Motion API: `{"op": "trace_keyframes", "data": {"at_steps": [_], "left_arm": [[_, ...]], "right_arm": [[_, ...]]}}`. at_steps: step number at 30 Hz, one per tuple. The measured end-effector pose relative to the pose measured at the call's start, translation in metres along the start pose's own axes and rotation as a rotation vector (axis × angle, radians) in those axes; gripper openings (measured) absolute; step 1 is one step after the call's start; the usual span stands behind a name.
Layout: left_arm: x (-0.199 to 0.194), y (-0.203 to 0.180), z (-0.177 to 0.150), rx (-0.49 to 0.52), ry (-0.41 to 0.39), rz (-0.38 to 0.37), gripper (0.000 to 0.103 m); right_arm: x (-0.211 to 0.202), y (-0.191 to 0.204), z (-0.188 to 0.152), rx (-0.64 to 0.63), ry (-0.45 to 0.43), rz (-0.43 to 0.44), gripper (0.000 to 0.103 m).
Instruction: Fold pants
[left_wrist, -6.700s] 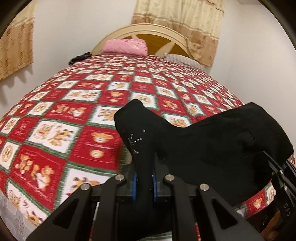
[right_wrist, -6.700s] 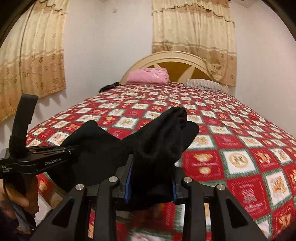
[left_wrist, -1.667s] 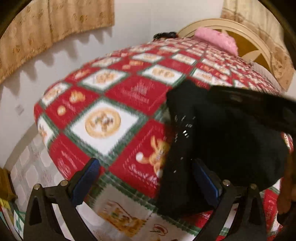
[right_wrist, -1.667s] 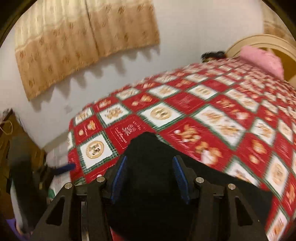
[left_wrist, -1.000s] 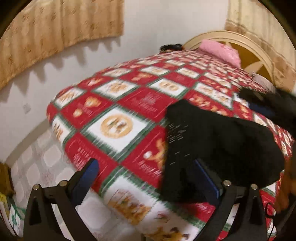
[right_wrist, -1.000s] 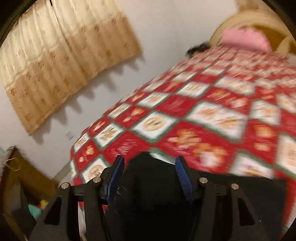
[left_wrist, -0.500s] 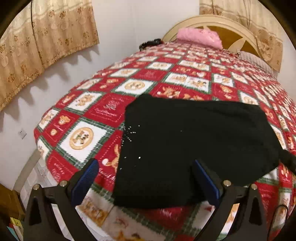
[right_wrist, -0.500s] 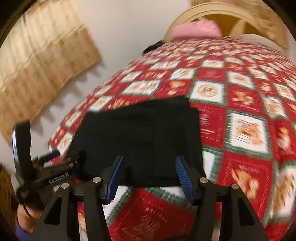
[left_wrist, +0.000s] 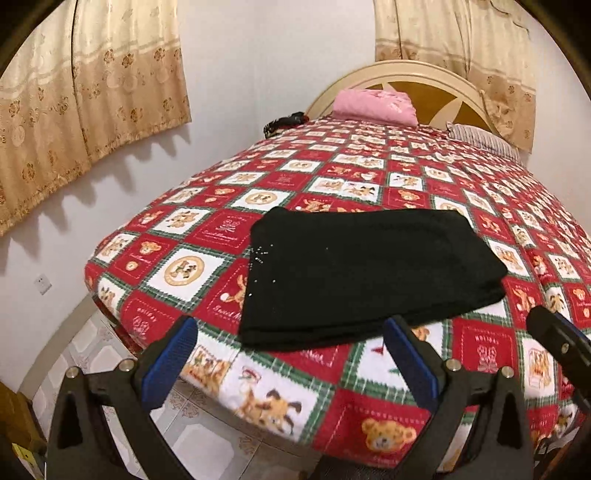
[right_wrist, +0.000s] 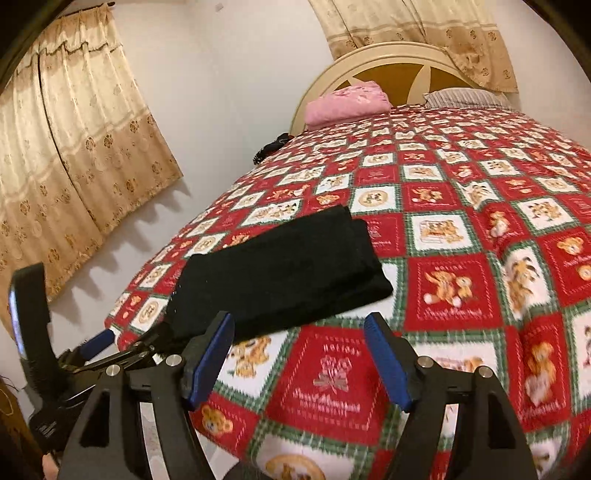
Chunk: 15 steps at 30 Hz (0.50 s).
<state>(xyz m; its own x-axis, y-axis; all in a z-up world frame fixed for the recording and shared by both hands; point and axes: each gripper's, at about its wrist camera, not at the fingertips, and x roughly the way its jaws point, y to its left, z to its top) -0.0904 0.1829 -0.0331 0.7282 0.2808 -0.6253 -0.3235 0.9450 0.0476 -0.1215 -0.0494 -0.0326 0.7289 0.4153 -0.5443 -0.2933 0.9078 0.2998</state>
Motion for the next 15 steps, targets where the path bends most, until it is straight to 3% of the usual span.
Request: {"op": "trace_keyframes", "data": {"at_steps": [8,15], "left_arm": [[-0.015,0.006,-0.016,-0.004,0.001,-0.044,0.103],[-0.048,0.004,-0.005,0.006,-0.126,-0.006,0.103]], "right_arm": [[-0.014,0.017,-0.007,-0.059,-0.026,-0.063,0.074],[-0.047,0.027,-0.002,-0.097,-0.166,-0.079,0.074]]}}
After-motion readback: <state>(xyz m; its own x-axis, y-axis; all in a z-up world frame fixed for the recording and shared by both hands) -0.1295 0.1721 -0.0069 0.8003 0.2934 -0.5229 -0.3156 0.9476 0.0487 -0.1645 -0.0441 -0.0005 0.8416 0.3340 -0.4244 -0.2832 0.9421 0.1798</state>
